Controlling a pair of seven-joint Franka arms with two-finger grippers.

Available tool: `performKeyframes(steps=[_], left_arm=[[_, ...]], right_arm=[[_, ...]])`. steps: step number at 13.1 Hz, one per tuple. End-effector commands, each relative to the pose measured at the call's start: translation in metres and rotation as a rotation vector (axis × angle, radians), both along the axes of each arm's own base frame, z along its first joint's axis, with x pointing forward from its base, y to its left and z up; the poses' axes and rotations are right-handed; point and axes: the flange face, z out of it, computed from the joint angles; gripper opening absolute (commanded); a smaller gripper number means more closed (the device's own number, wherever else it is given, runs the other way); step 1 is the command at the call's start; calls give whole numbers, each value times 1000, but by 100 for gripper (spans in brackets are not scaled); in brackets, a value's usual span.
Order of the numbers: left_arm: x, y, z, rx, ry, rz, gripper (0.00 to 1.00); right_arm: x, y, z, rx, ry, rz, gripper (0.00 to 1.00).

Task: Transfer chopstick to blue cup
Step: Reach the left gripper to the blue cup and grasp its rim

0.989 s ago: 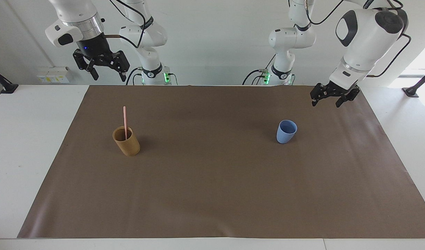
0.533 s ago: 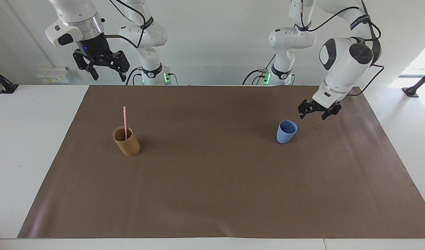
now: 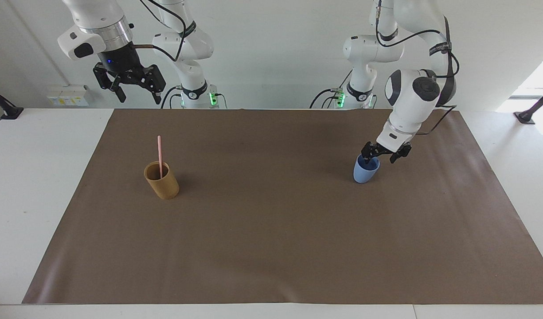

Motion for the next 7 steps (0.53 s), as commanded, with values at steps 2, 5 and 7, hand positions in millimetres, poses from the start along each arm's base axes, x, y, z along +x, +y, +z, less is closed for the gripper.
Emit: performKeyframes(steps=[2,5,7], left_arm=[[-2,6,2,-12,-17,31,100],[0,1,-21,-9,8,25,100],[0,6,-24,-12,-10,33,100]], right_arm=[[-3,-4,-1,19,-1,15,100],[-3,-4,-1,19,-1,15,100],[-3,-4,0,19,-2,15,100]])
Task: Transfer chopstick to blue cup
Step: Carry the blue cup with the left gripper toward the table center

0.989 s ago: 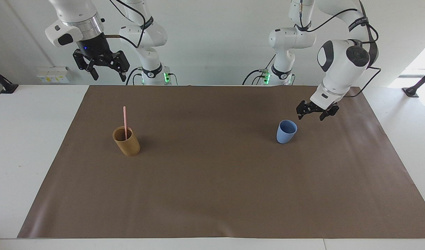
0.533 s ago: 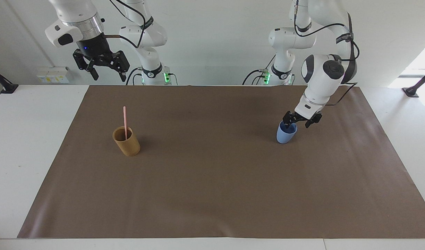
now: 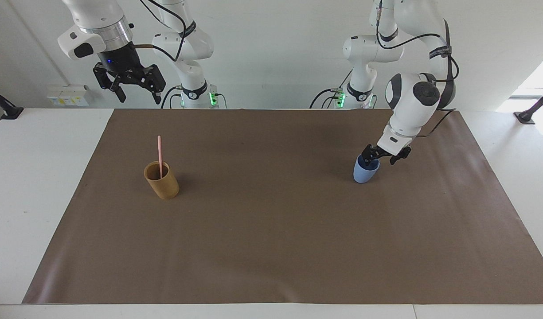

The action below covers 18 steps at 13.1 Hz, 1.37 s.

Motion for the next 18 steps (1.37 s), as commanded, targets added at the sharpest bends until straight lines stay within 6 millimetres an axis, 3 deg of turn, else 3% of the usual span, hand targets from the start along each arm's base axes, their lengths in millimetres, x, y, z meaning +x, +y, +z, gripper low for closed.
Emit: performKeyframes(steps=[1,2,3,4,5,9,11,14,15,16,18], left_arm=[[-3,2,-7,-11,-17,18,100],[-3,1,-8,-11,-18,18,100],[-3,-3,-8,-12,-22,11,71],[-4,-4,-8,-12,-19,8,20],[-4,-4,-8,-11,-16,4,0],[11,-12,7,-14,-13,-2,0],[21,-8,40,-10,28,5,0],[30,-14,109,-7,36,35,0],[33,-22,129,-2,52,68,0],[32,-44,147,0,49,82,0],[24,-95,146,0,37,118,0]], right_arm=[[-3,-4,0,19,-2,15,100],[-3,-5,0,19,-2,13,100],[-3,-5,0,19,-2,13,100],[-3,-5,0,19,-2,13,100],[-3,-5,0,19,-2,13,100],[-3,-5,0,19,-2,13,100],[-3,-5,0,19,-2,13,100],[-3,-5,0,19,-2,13,100],[-3,-5,0,19,-2,13,100],[-3,-5,0,19,-2,13,100],[-3,-5,-1,19,-1,13,100]])
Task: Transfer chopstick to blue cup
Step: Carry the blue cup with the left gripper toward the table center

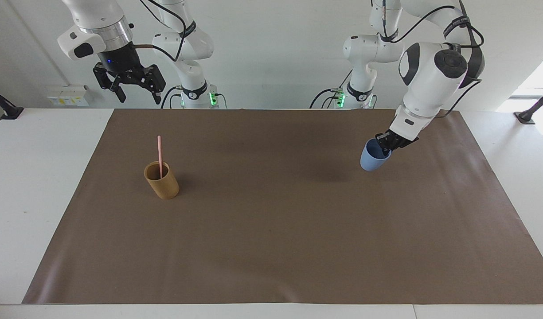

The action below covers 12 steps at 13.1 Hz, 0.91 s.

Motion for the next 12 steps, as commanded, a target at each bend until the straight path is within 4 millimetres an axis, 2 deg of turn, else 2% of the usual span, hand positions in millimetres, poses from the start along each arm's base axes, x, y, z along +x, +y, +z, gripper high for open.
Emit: performKeyframes(steps=[1,3,5,6,9,12], left_arm=[[-12,-71,0,-6,6,34,0],[-17,-108,-7,-77,15,56,0],[-18,-177,-52,-77,33,74,0],[-19,-199,-69,-90,12,84,0],[-25,-223,-96,-102,11,70,0],[-37,-243,-110,-113,-3,79,0]], right_arm=[[-3,-4,-1,19,-1,15,100],[-3,-4,-1,19,-1,15,100],[-3,-4,-1,19,-1,15,100],[-3,-5,0,19,-2,13,100],[-3,-5,-1,19,-1,13,100],[-3,-4,0,19,-2,15,100]])
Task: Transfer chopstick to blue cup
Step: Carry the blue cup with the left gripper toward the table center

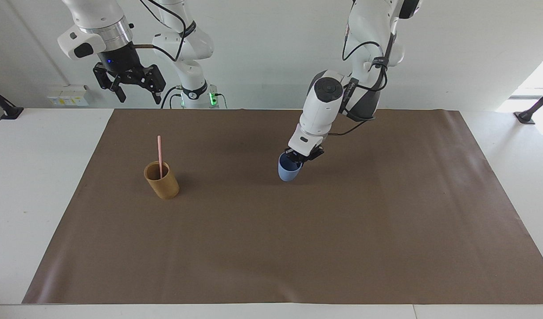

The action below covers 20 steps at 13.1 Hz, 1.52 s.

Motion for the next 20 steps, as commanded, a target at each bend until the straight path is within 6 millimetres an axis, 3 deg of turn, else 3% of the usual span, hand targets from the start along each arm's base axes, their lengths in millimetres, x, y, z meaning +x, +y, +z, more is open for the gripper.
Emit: performKeyframes(steps=[1,7,12,13,14,15,18,20], left_arm=[[-14,-27,-14,-12,9,30,0],[-16,-26,-21,-13,6,38,0],[-25,-29,-34,-3,16,62,2],[-24,-28,-33,-4,15,64,32],[-23,-27,-33,-5,13,67,82],[-23,-27,-33,0,19,66,100],[-18,-20,-22,2,19,73,100],[-11,2,20,9,16,82,100]], right_arm=[[-3,-4,0,19,-2,15,100],[-4,-6,0,19,2,12,100],[-15,-7,-16,17,-19,-1,100],[-21,-8,-20,14,-22,0,100],[-22,-13,-29,14,-6,-6,100],[-22,-24,-36,12,2,-20,100],[-23,-29,-67,6,0,-28,100],[-28,-35,-98,5,-9,-40,100]])
